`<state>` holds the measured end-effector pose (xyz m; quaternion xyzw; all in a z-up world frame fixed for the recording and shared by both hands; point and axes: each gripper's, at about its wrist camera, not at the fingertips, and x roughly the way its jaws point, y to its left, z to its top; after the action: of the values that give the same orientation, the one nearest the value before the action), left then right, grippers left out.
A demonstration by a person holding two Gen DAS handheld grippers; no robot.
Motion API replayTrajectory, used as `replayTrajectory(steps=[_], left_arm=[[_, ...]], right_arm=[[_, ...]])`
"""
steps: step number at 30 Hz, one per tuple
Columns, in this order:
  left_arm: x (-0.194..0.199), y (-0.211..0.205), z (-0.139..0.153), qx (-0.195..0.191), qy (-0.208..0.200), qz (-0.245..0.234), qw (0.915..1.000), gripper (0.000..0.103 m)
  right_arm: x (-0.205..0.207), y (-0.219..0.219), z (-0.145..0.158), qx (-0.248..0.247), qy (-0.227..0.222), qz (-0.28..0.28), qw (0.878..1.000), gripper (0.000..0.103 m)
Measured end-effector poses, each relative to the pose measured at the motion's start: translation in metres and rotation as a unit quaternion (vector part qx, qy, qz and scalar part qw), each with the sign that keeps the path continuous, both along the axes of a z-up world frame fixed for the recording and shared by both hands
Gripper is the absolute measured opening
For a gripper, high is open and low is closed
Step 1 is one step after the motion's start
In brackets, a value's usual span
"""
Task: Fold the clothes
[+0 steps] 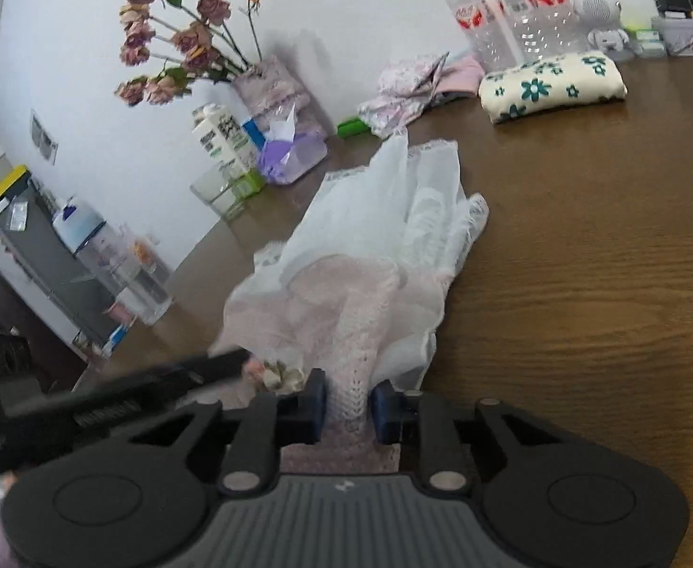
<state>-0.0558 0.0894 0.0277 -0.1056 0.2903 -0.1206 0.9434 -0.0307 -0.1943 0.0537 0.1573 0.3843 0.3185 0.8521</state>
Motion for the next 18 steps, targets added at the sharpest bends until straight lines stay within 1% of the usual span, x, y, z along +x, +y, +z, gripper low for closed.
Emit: replayTrajectory(steps=[1, 2, 3, 4, 5, 6, 7, 8, 9, 11, 14, 15, 16, 17, 18], left_arm=[[-0.008, 0.011, 0.005, -0.001, -0.012, -0.010, 0.9999, 0.055], [-0.015, 0.021, 0.010, -0.001, -0.024, -0.019, 0.9995, 0.060], [-0.027, 0.030, 0.016, 0.012, -0.038, -0.050, 0.9980, 0.068], [-0.039, 0.034, 0.020, 0.033, -0.050, -0.085, 0.9946, 0.074], [-0.049, 0.034, 0.024, 0.058, -0.060, -0.117, 0.9897, 0.074], [-0.056, 0.029, 0.026, 0.081, -0.067, -0.148, 0.9834, 0.075], [-0.055, 0.019, 0.024, 0.101, -0.069, -0.172, 0.9775, 0.076], [-0.054, 0.008, 0.022, 0.120, -0.071, -0.196, 0.9707, 0.076], [-0.053, -0.003, 0.019, 0.139, -0.073, -0.219, 0.9630, 0.076], [-0.046, -0.019, 0.010, 0.169, -0.079, -0.233, 0.9545, 0.075], [-0.040, -0.029, 0.002, 0.209, -0.084, -0.258, 0.9395, 0.076], [-0.040, -0.031, 0.000, 0.222, -0.082, -0.271, 0.9331, 0.076], [-0.040, -0.033, -0.003, 0.235, -0.080, -0.284, 0.9264, 0.077], [-0.040, -0.035, -0.006, 0.247, -0.078, -0.296, 0.9192, 0.077], [-0.041, -0.036, -0.007, 0.256, -0.084, -0.305, 0.9136, 0.077]], right_arm=[[-0.006, -0.008, 0.007, -0.009, -0.018, 0.012, 1.000, 0.040], [-0.011, -0.016, 0.013, -0.017, -0.037, 0.025, 0.999, 0.057], [-0.018, -0.023, 0.020, -0.028, -0.060, 0.039, 0.997, 0.068], [-0.029, -0.024, 0.027, -0.046, -0.112, 0.062, 0.991, 0.070], [-0.040, -0.025, 0.034, -0.064, -0.163, 0.086, 0.981, 0.070], [-0.051, -0.025, 0.040, -0.082, -0.213, 0.111, 0.967, 0.070], [-0.060, -0.017, 0.041, -0.096, -0.251, 0.148, 0.952, 0.070], [-0.066, -0.004, 0.040, -0.120, -0.282, 0.193, 0.932, 0.069], [-0.072, 0.010, 0.039, -0.145, -0.311, 0.236, 0.909, 0.065], [-0.076, 0.037, 0.027, -0.204, -0.338, 0.305, 0.867, 0.061], [-0.071, 0.057, 0.010, -0.279, -0.352, 0.354, 0.821, 0.061], [-0.066, 0.059, 0.005, -0.295, -0.349, 0.359, 0.814, 0.060], [-0.061, 0.061, 0.002, -0.306, -0.348, 0.353, 0.813, 0.058], [-0.055, 0.062, 0.003, -0.305, -0.343, 0.345, 0.819, 0.040], [-0.047, 0.063, 0.004, -0.297, -0.324, 0.348, 0.828, 0.024]])
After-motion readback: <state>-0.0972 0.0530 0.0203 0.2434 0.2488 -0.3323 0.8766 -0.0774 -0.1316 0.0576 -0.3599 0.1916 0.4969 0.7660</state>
